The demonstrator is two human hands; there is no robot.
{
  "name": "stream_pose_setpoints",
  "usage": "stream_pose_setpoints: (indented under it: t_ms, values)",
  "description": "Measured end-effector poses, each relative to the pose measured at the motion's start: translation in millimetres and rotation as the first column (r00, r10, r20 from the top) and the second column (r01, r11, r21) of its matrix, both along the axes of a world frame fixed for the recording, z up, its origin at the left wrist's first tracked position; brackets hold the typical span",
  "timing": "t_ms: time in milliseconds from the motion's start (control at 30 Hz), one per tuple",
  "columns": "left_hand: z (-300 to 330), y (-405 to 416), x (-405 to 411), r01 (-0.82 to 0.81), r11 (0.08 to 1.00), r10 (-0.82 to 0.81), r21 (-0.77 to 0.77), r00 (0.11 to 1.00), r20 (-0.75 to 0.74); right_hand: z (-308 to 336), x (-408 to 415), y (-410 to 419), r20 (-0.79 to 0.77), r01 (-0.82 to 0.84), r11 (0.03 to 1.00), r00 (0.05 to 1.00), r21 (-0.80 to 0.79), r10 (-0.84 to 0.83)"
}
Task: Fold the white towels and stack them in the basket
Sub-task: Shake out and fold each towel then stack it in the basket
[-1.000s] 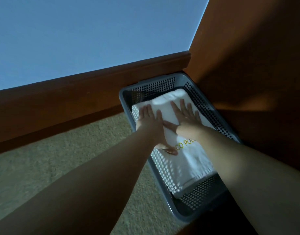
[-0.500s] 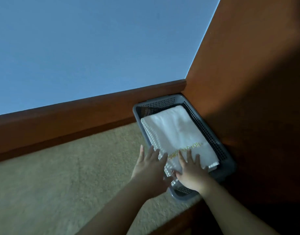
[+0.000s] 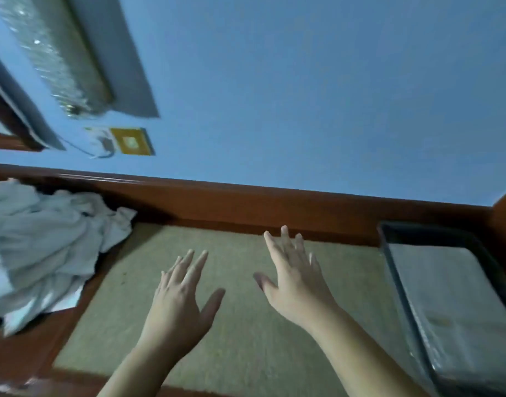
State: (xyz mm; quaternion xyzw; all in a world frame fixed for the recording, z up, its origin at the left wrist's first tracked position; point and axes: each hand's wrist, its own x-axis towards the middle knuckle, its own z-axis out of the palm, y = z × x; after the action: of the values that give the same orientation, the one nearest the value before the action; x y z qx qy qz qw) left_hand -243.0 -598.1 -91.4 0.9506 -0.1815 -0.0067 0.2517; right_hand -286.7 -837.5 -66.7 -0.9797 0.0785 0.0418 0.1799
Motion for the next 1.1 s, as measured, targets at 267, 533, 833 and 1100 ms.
stream_pose_setpoints:
  t_ms: [267,533,833,1100]
  values:
    - [49,207,-11,-0.463,0.885,0.465,-0.054,0.884,0.04,29,102,208,0.011,-0.466,0.885,0.885,-0.019,0.466]
    - [35,358,4,-0.712,0.678,0.709,-0.18,0.699,-0.095,10,156,400,-0.093,-0.646,0.762,0.762,-0.045,0.64]
    - [42,485,128,-0.695,0.664,0.702,-0.276,0.706,-0.09,16,274,574,-0.082,-0.503,0.861,0.857,0.082,0.508]
    - [49,541,273,-0.57,0.819,0.569,-0.061,0.821,-0.03,30,387,631,-0.052,-0.317,0.949,0.947,-0.001,0.316]
